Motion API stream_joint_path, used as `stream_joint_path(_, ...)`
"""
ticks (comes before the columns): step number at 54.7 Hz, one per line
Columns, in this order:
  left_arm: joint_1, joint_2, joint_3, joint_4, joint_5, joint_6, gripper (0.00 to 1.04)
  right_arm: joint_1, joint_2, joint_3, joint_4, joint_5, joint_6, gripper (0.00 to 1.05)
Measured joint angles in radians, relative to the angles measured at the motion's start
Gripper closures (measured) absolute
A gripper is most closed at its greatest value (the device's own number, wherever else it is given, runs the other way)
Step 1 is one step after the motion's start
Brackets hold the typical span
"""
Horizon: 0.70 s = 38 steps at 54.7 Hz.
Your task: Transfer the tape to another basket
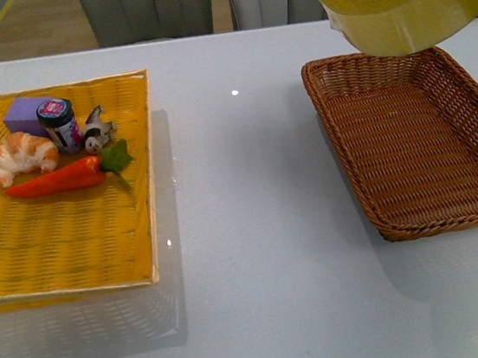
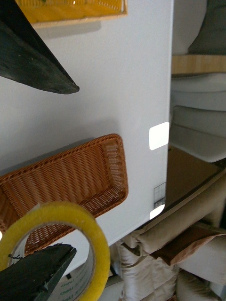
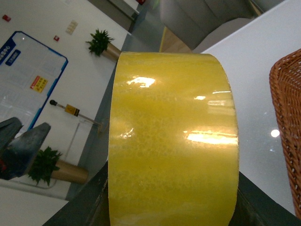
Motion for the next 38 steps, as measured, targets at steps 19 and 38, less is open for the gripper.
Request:
stream_joint_path(19, 0.199, -0.363, -0.47, 0.396, -0.298, 0.337, 0.6, -0.092, 0.11, 0.014, 0.026, -0.006, 0.011, 0.58)
stream_joint_path(38, 0.321, -0.587, -0.723, 0.408, -0.178, 0.364, 1.03, -0.164, 0.396, 0.187, 0.056, 0.042, 0.047, 0.58)
